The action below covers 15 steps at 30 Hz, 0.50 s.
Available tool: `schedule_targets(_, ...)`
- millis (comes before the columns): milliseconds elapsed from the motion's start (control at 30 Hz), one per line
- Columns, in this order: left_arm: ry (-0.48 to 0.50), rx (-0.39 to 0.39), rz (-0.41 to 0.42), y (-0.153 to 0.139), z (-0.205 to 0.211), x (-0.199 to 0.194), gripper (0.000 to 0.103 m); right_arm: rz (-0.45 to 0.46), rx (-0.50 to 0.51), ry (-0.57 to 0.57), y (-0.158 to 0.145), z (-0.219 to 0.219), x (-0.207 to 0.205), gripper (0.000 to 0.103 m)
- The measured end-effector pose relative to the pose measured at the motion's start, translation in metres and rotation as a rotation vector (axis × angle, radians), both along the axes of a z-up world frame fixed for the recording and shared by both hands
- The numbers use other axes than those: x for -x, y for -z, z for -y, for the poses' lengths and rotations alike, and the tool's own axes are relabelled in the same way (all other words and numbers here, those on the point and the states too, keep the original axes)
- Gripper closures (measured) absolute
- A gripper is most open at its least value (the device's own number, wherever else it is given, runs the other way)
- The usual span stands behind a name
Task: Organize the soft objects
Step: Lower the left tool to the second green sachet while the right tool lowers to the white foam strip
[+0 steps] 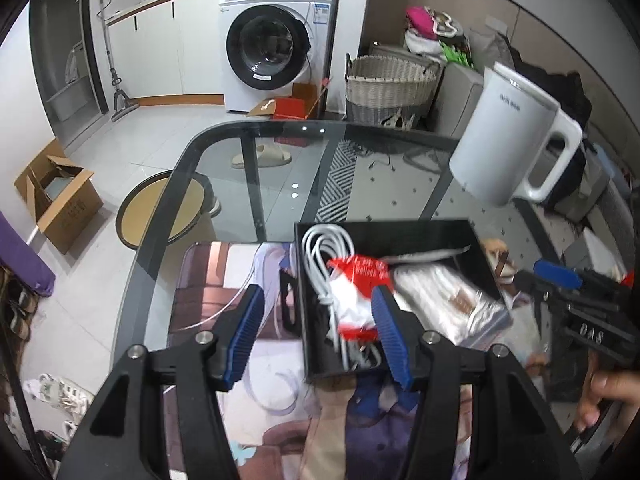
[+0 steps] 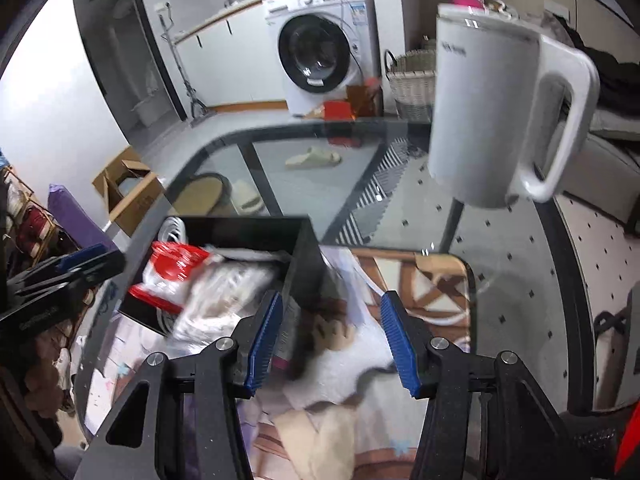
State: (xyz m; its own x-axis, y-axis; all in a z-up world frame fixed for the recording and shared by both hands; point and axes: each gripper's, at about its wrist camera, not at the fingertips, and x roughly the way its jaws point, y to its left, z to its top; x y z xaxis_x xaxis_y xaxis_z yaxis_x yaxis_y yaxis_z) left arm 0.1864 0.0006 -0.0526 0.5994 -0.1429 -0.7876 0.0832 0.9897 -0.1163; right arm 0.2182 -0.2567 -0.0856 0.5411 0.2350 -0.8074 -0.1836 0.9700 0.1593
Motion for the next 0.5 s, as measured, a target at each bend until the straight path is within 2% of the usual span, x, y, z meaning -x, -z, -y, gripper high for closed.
schedule_targets(100,0.016,-0.014,-0.028,0.007,-0.001,0.006,0.047,-0.047,-0.004,0.021,0.013,0.009,-0.004,0.051)
schedule_targets(200,0.044,-0.022,-0.095,0.021,-0.006,0.013,0.047,-0.102,-0.011,0.033,0.03,0.012,-0.006,0.051)
schedule_targets(367,0.075,-0.05,-0.108,0.045,-0.007,0.04,0.046,-0.191,-0.005,0.025,0.064,0.01,-0.009,0.051)
schedule_targets(500,0.149,-0.067,-0.13,0.062,-0.001,0.066,0.046,-0.171,0.007,0.005,0.065,0.008,-0.008,0.051)
